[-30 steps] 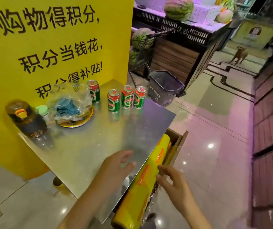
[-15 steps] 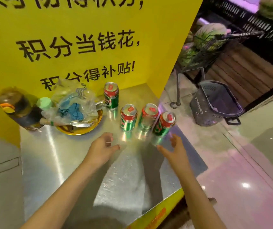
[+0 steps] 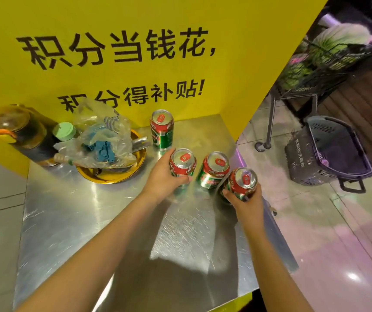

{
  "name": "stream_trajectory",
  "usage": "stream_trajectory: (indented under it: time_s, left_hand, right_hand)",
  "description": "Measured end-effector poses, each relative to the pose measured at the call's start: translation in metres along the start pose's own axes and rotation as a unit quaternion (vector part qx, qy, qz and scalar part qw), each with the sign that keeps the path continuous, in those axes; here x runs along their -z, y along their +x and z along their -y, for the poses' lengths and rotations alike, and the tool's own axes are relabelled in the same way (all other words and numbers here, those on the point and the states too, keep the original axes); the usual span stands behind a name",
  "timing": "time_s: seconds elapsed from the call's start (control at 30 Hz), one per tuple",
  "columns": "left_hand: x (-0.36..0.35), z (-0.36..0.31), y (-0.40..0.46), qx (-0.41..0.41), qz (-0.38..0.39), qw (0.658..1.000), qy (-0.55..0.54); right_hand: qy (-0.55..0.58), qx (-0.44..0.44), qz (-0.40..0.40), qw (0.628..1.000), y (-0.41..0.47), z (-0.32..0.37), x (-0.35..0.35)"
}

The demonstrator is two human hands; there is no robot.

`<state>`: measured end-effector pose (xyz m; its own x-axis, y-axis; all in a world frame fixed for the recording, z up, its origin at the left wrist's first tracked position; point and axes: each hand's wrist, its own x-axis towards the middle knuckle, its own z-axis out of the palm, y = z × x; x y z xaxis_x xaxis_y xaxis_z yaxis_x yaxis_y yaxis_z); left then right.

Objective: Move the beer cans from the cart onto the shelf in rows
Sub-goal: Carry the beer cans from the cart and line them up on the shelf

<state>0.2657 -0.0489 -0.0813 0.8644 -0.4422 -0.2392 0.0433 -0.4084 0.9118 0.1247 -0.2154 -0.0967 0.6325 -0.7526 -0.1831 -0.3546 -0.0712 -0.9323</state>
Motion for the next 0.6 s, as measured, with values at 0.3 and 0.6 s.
stream_trajectory:
  time_s: [0.3,0.6]
  left_hand:
    - [0.004,0.003,-0.014,0.003,-0.044,0.999,-0.01]
    - [0.072,0.041,-0.133,0.066,-0.093,0.99,-0.082]
  right_hand:
    - [-0.015,-0.015,0.006,1.0,-0.004,0.004,0.008]
    - [0.01,-0.023,0.095,0.995,-0.089,0.017,-0.003]
